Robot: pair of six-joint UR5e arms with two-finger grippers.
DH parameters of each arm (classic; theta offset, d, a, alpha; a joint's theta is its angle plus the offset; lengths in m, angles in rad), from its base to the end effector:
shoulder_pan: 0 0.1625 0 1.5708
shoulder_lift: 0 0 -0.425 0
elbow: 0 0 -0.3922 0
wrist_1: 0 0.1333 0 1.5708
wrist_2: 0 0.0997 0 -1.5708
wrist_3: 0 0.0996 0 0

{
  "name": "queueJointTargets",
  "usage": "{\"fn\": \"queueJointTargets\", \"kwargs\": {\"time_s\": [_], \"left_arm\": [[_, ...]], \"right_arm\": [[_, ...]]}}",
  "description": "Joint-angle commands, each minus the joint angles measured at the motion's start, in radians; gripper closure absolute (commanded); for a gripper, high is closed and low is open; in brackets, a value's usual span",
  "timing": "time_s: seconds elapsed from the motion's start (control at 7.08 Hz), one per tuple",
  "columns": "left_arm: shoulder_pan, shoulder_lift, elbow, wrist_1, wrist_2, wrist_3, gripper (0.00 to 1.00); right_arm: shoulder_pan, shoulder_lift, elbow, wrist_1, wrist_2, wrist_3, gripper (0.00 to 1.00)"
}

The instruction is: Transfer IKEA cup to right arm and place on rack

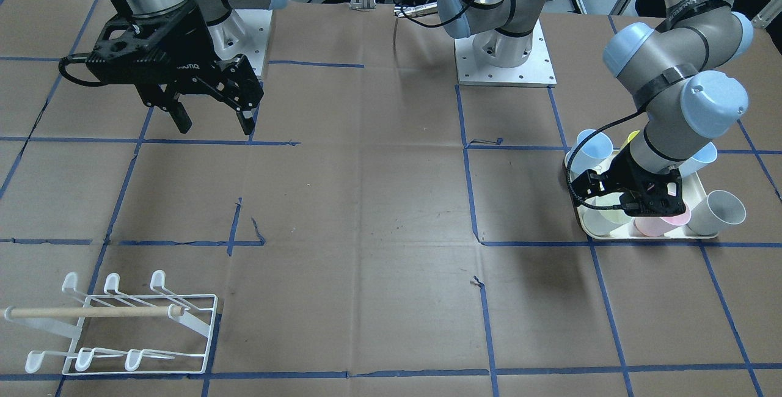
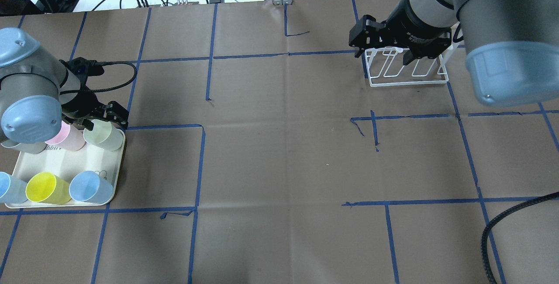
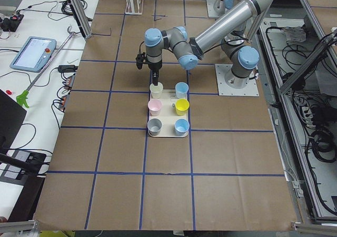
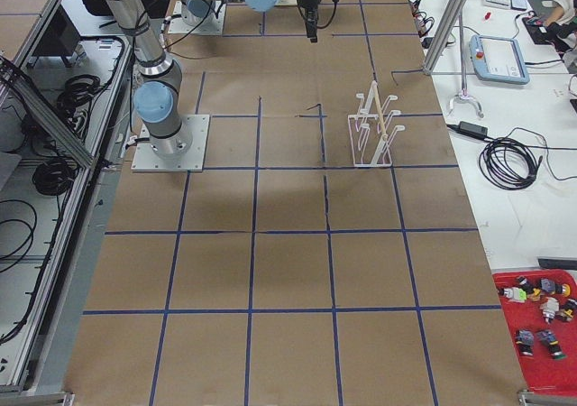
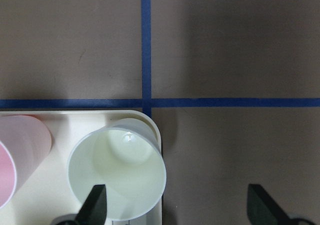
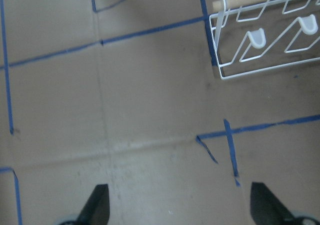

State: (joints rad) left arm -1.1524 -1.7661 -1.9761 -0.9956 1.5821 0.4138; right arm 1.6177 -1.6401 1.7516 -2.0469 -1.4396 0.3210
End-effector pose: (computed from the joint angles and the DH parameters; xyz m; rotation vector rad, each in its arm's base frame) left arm 0.0837 -0.5135 0.2557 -0.0070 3.1412 0.0437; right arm 0.1691 -0.4813 0.4861 0.3623 2.8844 -0.4919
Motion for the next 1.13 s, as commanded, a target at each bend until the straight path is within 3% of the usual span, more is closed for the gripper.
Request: {"fn": "queueJointTargets", "kwargs": {"time_s": [0.0, 0.14, 0.28, 0.42, 0.57, 0.71, 0.99], "left_arm": [[0.028, -0.027, -0.013, 0.005, 0.001, -0.003, 0.0], [0.029, -0.033, -0.021, 0.008, 0.001, -0.013, 0.0], [0.029, -0.032, -0.021, 0.011, -0.001, -0.019, 0.01], [0.028, -0.032, -0.017, 0.012, -0.002, -0.02, 0.12], [0.028, -0.032, -0.003, 0.012, -0.002, -0.013, 0.35], [0.028, -0.03, -0.001, 0.012, -0.002, -0.013, 0.6], [0.029, -0.03, 0.0, 0.012, -0.002, -0.01, 0.97]], "right_arm": [[0.005, -0.006, 0.095, -0.443, 0.008, 0.366, 0.0], [0.005, -0.01, 0.168, -0.593, 0.098, 0.574, 0.0], [0.005, -0.009, 0.228, -0.678, 0.219, 0.62, 0.0], [0.004, 0.008, 0.267, -0.845, 0.316, 0.782, 0.0], [0.004, 0.009, 0.314, -0.981, 0.321, 0.941, 0.0], [0.004, 0.014, 0.343, -1.037, 0.32, 1.017, 0.0], [0.004, 0.014, 0.374, -1.03, 0.321, 1.023, 0.0]]}}
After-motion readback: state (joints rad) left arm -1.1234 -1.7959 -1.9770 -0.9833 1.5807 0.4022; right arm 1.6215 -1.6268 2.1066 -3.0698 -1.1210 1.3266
